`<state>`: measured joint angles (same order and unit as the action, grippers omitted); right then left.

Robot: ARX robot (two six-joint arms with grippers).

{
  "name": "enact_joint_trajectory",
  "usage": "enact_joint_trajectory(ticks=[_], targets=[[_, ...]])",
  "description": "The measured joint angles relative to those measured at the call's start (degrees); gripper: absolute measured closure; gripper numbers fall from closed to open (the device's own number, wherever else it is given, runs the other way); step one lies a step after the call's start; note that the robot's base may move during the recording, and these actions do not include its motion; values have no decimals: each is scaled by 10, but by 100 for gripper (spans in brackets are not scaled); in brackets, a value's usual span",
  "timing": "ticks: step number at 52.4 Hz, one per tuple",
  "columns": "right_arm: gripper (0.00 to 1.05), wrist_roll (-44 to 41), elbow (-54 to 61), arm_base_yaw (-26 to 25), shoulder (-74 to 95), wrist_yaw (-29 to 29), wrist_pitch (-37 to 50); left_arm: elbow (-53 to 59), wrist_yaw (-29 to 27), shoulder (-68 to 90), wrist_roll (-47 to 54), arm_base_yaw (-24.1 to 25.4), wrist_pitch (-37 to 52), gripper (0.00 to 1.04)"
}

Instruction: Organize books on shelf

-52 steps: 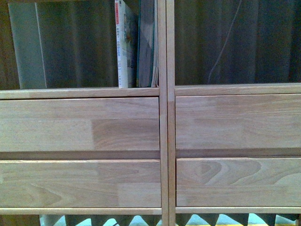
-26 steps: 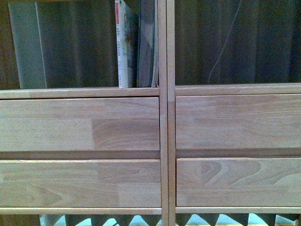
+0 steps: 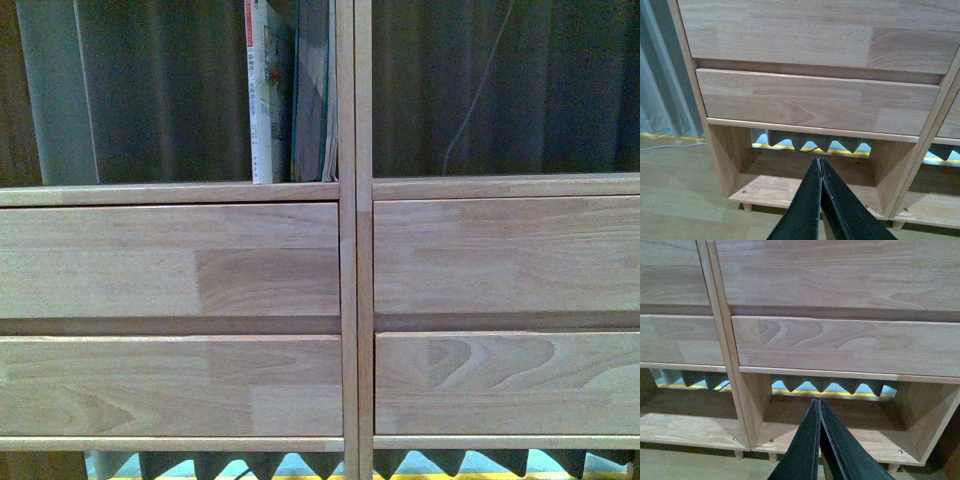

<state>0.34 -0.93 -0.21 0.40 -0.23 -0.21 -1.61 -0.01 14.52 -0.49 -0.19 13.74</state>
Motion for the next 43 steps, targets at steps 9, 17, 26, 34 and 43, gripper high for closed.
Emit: enact_joint_trajectory(ticks=[9,17,26,34,43], targets=[[102,0,0,0,0,1,0,9,0,-26,1,0,-17,102],[98,-1,0,0,0,0,0,9,0,-74,1,0,-79,102],[68,-1,0,0,-1,0,0,9,0,-139,0,0,-135,75],[41,-1,0,0,-1,0,0,9,0,-141,0,0,-136,46],[14,-1,0,0,-1,0,0,9,0,-141,0,0,-137,18]])
